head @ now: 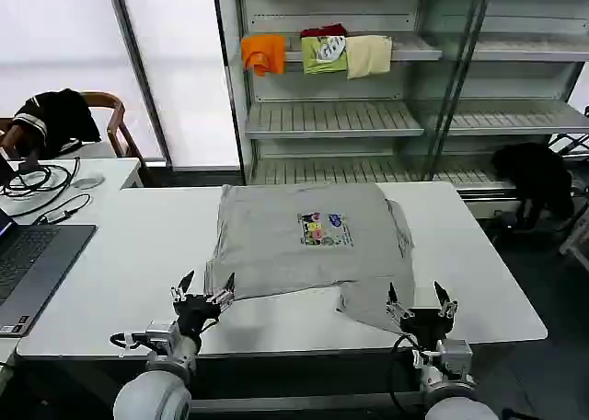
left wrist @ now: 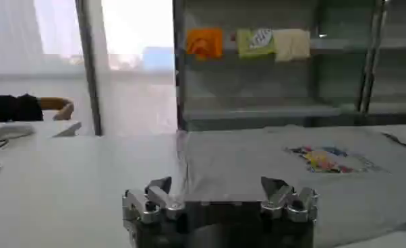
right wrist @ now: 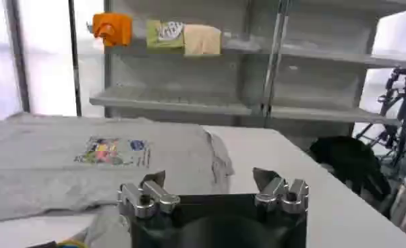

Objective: Fold and organize the clothes.

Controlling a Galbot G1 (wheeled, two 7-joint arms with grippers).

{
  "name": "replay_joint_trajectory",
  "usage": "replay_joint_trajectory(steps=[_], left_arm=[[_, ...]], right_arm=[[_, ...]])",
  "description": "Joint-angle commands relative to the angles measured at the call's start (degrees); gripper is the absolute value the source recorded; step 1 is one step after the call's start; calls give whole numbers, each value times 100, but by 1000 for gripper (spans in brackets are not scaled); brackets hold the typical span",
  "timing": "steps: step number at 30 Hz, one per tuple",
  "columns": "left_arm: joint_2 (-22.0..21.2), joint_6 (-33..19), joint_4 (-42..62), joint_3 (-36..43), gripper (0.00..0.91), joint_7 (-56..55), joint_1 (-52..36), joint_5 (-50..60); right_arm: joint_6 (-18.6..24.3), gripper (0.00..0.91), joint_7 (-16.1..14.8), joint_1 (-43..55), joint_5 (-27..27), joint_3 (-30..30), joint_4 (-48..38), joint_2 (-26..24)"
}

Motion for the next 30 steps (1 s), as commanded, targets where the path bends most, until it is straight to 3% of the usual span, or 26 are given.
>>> replay_joint_trajectory(steps=[1,30], left_arm=[[388,400,388,-24,907,14,-123,-338],[284,519,596,55,907,38,-43,-103]], right_arm=[[-259,907,132,6,241,-9,-77,10],[-284,907,305,-79,527,-250,-458,258]])
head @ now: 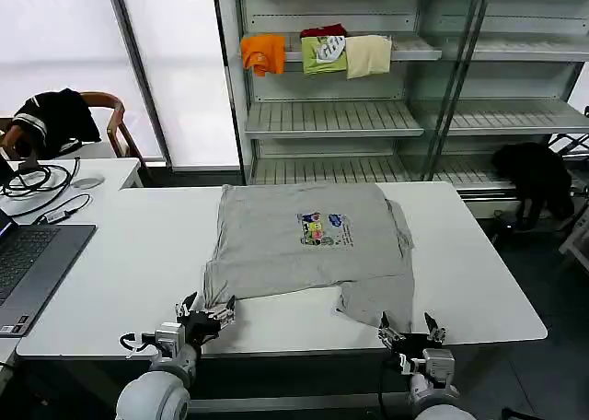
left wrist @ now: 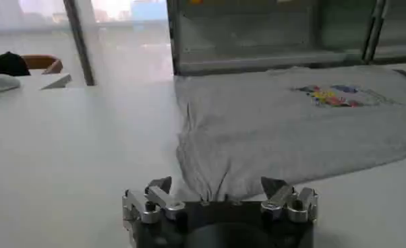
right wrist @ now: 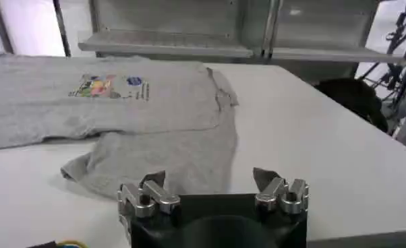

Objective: Fold and organize the clothes.

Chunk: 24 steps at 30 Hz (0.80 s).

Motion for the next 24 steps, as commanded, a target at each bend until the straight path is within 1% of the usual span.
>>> replay_joint_trajectory(steps=[1,3,4,5,6,7,8,9,10,13,19,24], left_arm=[[14,37,64,0,907,0,-6,-18],[13,37,65,-4,907,-8,-16,-43],[11,37,68,-9,806,-15,-22,-67],[12,38,68,-11,484,-17,-27,-83],[12,36,70,-8,484,-18,-26,-99],[14,36,66,-3,131,-19,-20,-129],[14,34,58,0,60,-19,-15,-160],[13,24,61,5,30,-20,-10,-175],[14,16,69,7,20,-16,-9,-179],[23,0,74,16,20,-13,-2,-194],[16,10,48,100,20,-7,20,-187],[-14,-13,83,172,20,-14,14,-173]], right_arm=[[-22,907,15,8,97,-14,-65,52],[-22,907,4,16,95,-24,-90,74],[-23,786,-1,16,95,-25,-92,78],[-22,383,-18,17,79,-39,-109,82],[-22,141,-39,19,61,-49,-132,82],[-22,0,-49,24,59,-54,-140,85],[-21,0,-63,27,58,-60,-166,89],[-20,0,-73,48,62,-71,-218,94],[-19,0,-91,59,69,-73,-253,113],[-13,0,-111,79,93,-92,-344,159],[56,0,-14,78,245,-78,-480,243],[136,0,-15,46,254,-84,-532,258]])
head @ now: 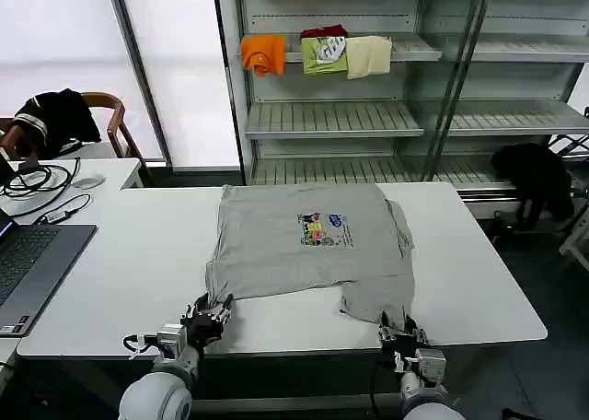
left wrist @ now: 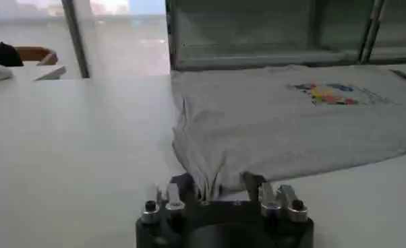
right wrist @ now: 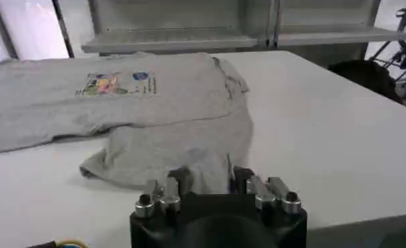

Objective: Fold and organize the clothes.

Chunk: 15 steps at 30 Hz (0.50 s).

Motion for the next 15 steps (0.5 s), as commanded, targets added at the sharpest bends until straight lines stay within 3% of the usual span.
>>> replay_joint_trajectory(steps=[1,11,15], left_arm=[[-18,-11,35,76,20,-7,-15,-7],[-53,-163,-59,42,10,-5,10,-56],[-147,-359,-202,-104,10,-4,24,-166]], right_arm=[[35,0,29,-20,92,-24,-141,49],[192,0,-157,-45,-157,59,283,-2],[491,0,-257,-3,-387,98,450,49]])
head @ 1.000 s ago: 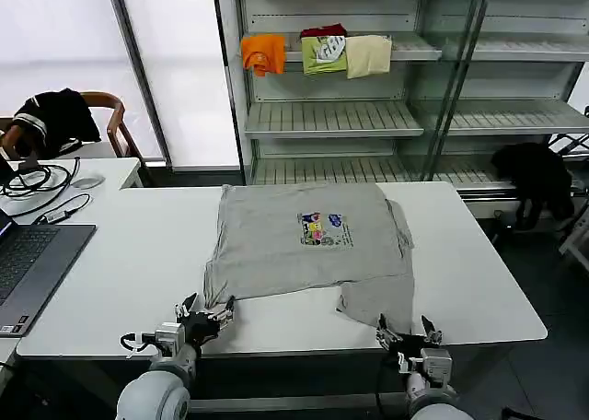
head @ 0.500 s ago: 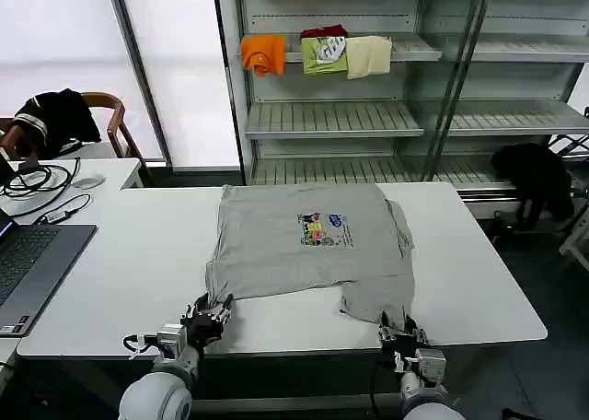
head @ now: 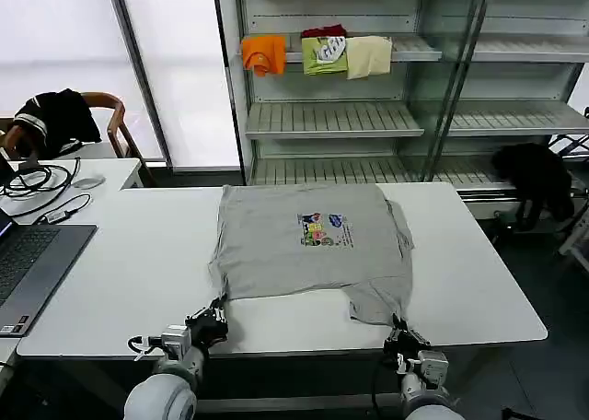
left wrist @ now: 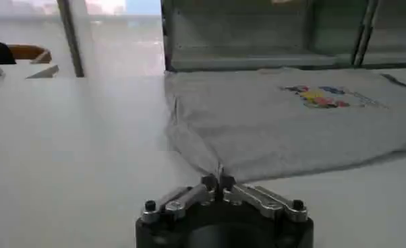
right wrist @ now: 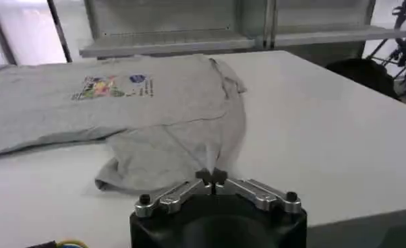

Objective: Fold and organize the clothes.

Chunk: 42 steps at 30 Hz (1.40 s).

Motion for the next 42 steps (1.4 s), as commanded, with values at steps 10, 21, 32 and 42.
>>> replay_joint_trajectory(steps=[10,21,32,42], left_arm=[[-297,-622,7,-499,10,31,-484,-585],[-226,-553,450,-416,10,-24,-1408,-712],[-229,-527,1670,-187,10,-43,-2560,-831],[-227,-491,2430,-62,10,-46,-2958,-824]], right_arm=[[961,0,-704,724,-726,237,33,191],[935,0,-843,2260,-811,194,-1131,486],[895,0,-1060,3673,-794,67,-2338,678],[890,0,-1214,4289,-745,15,-3264,791]])
